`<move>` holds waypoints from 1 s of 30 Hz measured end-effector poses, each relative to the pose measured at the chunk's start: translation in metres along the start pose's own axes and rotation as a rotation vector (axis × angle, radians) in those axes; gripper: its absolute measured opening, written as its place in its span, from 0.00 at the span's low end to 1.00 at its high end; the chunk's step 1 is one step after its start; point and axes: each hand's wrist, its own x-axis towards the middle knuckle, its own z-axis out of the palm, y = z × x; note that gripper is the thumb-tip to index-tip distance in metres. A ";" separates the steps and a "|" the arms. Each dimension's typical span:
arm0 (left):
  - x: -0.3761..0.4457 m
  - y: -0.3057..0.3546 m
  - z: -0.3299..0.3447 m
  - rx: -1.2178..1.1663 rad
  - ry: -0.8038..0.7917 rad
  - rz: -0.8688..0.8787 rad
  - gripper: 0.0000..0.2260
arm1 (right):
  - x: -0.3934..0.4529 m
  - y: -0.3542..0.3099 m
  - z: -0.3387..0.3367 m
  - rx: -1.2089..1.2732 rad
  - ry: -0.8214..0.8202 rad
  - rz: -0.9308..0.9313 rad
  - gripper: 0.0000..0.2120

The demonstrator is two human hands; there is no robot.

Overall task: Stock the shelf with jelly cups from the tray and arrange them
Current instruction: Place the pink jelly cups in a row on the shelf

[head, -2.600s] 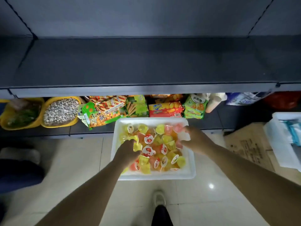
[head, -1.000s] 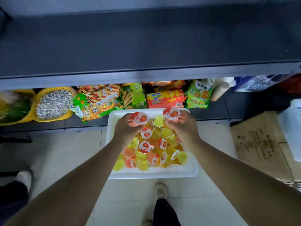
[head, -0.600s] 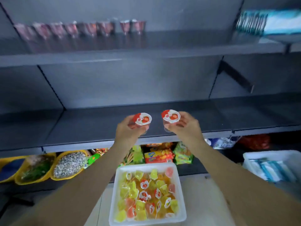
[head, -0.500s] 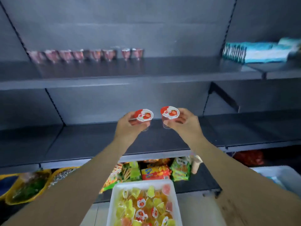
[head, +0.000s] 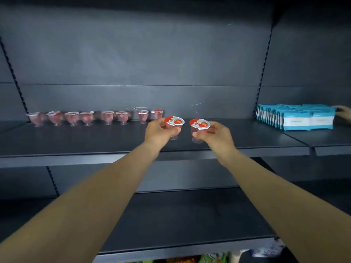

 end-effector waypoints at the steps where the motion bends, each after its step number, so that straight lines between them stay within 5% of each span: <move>1: 0.019 -0.005 0.008 -0.004 0.016 -0.013 0.14 | 0.021 0.005 0.002 0.000 -0.011 0.003 0.16; 15: 0.239 -0.116 0.082 0.057 0.176 -0.120 0.14 | 0.271 0.117 0.053 0.002 -0.071 0.125 0.17; 30: 0.273 -0.131 0.080 0.225 0.111 -0.100 0.13 | 0.305 0.134 0.065 -0.184 0.001 0.063 0.19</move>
